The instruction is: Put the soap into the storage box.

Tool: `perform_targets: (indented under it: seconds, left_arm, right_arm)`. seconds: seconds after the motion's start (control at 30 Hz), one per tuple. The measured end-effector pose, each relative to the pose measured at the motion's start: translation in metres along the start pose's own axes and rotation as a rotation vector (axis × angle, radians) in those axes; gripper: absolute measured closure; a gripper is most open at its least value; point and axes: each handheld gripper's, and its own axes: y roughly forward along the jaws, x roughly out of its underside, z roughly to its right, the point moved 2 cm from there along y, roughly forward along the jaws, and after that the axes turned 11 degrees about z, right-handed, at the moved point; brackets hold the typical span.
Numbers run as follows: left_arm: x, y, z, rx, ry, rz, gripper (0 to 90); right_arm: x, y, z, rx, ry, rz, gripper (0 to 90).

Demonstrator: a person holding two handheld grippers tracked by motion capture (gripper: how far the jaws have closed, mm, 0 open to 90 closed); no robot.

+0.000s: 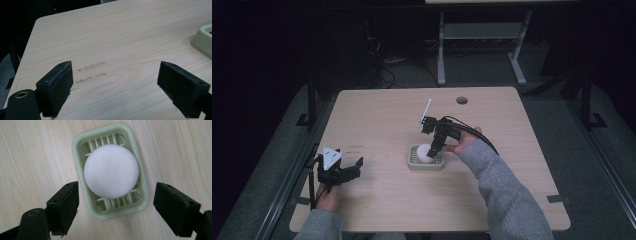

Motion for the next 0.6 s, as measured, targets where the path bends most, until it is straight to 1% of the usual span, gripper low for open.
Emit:
perform_targets:
  seconds: [0.3,0.6]
  left_arm:
    - [0.000,0.000,0.000,-0.001,0.001,-0.004,12.8]
    - [0.000,0.000,0.001,0.000,-0.001,-0.002,12.8]
  right_arm:
    - [0.011,-0.009,0.001,0.013,0.019,0.013,20.6]
    - [0.019,-0.015,0.002,0.015,0.033,0.029,20.5]
